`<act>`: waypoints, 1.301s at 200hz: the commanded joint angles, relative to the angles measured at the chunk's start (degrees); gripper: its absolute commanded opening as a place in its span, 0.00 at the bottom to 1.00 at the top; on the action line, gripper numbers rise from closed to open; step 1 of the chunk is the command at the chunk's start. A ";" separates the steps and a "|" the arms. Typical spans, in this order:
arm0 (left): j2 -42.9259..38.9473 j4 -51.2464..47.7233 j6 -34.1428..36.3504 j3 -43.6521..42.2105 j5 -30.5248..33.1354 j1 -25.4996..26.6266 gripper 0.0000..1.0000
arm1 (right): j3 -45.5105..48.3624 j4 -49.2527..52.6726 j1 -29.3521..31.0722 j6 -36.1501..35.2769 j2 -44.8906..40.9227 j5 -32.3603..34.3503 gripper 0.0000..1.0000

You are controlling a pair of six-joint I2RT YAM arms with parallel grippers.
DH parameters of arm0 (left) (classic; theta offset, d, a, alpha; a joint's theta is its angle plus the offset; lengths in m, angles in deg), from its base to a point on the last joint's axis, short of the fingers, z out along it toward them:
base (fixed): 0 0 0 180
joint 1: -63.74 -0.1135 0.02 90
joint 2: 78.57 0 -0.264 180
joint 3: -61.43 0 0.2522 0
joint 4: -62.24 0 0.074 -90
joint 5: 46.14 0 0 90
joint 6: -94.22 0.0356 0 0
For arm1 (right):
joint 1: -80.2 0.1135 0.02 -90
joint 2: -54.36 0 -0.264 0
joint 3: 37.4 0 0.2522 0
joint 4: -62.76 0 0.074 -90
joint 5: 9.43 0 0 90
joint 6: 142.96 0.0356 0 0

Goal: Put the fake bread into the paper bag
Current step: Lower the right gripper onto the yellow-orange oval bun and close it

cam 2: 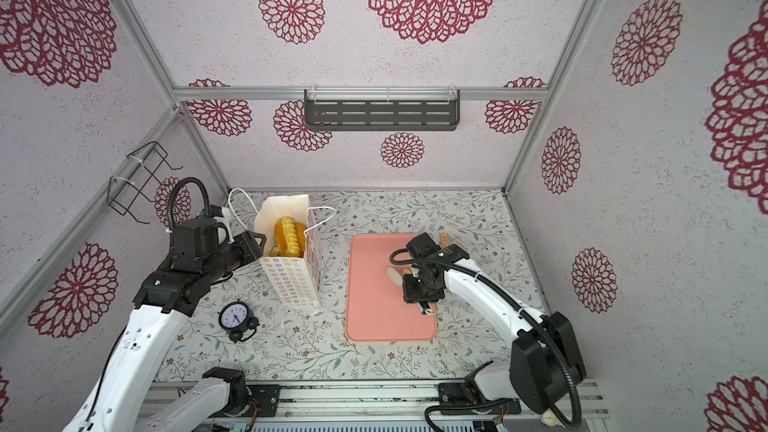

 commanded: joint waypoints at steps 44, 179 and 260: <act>-0.07 0.74 -0.55 -0.27 -0.11 -0.32 0.46 | -4.20 6.40 -4.16 -4.76 -5.04 3.18 0.44; 0.76 2.07 0.55 -0.70 -0.71 -0.41 0.47 | 4.05 8.00 -6.19 -4.03 -5.80 4.22 0.53; 1.21 2.92 0.33 -1.24 -1.06 -0.41 0.47 | 5.52 5.06 -6.18 -4.59 -1.62 4.58 0.54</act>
